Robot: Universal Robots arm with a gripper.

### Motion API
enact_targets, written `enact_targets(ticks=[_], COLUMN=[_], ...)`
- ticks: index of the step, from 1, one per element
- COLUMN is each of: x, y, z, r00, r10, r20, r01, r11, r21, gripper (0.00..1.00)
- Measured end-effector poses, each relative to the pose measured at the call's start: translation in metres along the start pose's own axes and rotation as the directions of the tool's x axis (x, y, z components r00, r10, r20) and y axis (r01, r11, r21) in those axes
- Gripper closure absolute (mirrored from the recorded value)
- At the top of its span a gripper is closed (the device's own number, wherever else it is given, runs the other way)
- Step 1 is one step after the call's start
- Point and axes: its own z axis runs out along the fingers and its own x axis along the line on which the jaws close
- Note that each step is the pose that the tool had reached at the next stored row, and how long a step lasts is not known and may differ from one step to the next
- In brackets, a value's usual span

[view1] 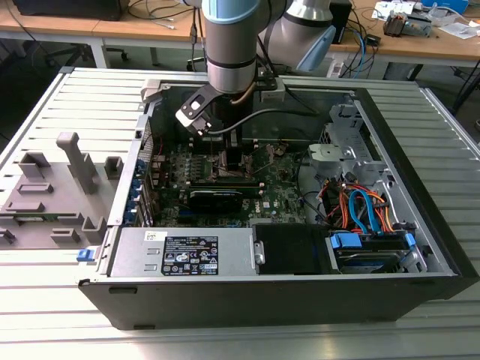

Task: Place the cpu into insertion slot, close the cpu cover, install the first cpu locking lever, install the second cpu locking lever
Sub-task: 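Place the cpu into insertion slot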

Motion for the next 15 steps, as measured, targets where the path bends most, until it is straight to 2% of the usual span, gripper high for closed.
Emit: enact_targets(ticks=[7,11,15], x=[0.0005,0.0039,0.0045], y=[0.0,-0.0001,-0.0002], z=[0.0009,0.0059,0.0078], r00=[1.0,1.0,1.0], r10=[0.0,0.0,0.0], r20=[-0.0002,0.0005,0.0006], r01=[0.0,0.0,0.0], r11=[1.0,1.0,1.0], r21=[-0.0001,-0.0001,0.0], gripper=[0.45,0.45,0.45])
